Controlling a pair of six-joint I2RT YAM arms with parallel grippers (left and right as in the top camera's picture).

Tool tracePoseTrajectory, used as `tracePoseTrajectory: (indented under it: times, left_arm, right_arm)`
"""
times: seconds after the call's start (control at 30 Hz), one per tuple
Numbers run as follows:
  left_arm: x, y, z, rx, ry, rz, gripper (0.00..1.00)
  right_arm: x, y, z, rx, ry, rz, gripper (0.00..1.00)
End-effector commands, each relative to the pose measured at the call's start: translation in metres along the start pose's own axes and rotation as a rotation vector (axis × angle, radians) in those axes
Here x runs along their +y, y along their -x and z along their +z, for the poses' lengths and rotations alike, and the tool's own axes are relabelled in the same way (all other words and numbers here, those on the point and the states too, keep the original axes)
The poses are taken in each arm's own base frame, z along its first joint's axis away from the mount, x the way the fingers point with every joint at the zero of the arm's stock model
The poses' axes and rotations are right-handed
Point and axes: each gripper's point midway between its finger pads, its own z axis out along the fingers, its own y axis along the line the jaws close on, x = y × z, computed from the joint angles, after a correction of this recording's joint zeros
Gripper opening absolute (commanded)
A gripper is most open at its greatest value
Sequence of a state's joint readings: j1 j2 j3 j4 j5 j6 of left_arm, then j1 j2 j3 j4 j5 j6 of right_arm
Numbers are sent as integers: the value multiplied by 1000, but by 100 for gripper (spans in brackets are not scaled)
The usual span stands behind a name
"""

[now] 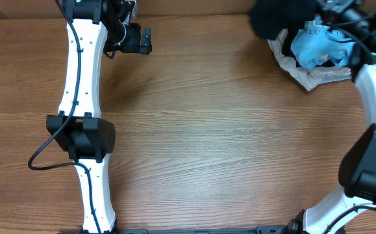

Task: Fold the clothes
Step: 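Lift the folded shirt with the right gripper onto the clothes pile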

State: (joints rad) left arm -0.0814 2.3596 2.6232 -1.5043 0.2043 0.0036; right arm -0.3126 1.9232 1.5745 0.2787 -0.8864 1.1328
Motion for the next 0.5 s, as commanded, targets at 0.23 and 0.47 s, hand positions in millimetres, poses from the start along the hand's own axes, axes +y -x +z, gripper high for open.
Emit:
tracePoseTrajectory:
  times: [0.23,0.47]
  left_arm:
    - [-3,3,-6,-18,4,27,100]
    - [-2,4,-6,-22,4,27,100]
  right_arm:
    - [-41,97,-37,-409,-90,23,4]
    - [-111,89,-27,-358,-161,78,4]
